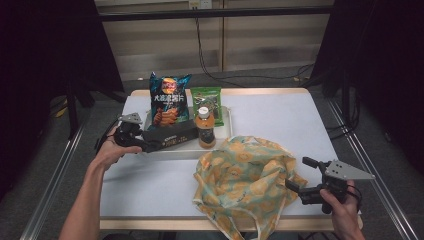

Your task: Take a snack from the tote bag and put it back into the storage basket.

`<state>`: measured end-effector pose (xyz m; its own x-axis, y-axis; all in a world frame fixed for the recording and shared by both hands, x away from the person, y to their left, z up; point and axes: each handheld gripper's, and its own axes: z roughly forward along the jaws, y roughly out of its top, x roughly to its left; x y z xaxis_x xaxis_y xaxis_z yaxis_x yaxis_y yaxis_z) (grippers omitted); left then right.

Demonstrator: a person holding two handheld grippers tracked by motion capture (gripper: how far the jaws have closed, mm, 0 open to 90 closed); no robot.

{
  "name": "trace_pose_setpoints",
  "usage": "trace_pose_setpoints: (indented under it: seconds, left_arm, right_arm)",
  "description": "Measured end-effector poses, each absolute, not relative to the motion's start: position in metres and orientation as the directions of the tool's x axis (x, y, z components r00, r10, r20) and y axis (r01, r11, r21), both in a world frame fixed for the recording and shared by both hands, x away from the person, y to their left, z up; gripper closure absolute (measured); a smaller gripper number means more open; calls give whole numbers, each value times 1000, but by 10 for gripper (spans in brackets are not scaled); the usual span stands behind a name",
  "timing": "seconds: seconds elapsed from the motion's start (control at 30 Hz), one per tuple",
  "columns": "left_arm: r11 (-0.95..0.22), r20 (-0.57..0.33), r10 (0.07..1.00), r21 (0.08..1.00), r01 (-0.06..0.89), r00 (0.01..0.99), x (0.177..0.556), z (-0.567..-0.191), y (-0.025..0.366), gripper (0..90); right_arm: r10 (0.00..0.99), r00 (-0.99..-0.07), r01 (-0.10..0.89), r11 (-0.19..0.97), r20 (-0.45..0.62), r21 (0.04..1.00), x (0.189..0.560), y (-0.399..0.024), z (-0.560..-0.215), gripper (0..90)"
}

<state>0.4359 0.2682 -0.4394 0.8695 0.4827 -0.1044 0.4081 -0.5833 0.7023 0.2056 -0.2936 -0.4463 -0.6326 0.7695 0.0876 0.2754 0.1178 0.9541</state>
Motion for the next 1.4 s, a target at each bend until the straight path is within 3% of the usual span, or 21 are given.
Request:
trace_pose_setpoints:
  seconds: [0.2, 0.73, 1.0, 1.13, 1.27, 1.33, 1.4]
  left_arm:
    - [-554, -122, 518, 706, 441, 847, 440, -442, 268, 321]
    - [-527, -133, 552, 709, 468, 823, 440, -448, 263, 280]
    - [-434, -155, 623, 747, 504, 767, 433, -440, 268, 190]
    - [-390, -144, 659, 774, 499, 738, 425, -432, 273, 247]
    - [-331, -135, 692, 813, 478, 709, 411, -425, 280, 367]
    - [-299, -155, 691, 827, 475, 706, 405, -422, 285, 460]
    - [-299, -150, 684, 835, 462, 714, 397, -420, 287, 626]
  right_arm:
    - [765, -637, 278, 117, 92, 953, 206, -294, -447, 4]
    - [753, -651, 284, 123, 97, 951, 209, -294, -449, 4]
    - [755, -648, 280, 118, 97, 953, 210, -295, -449, 4]
    - [749, -654, 288, 123, 101, 950, 211, -295, -449, 3]
    - [749, -656, 279, 124, 94, 952, 212, -292, -448, 3]
    - [752, -653, 281, 123, 96, 952, 213, -291, -448, 3]
    - [750, -655, 276, 125, 91, 953, 213, -290, -447, 3]
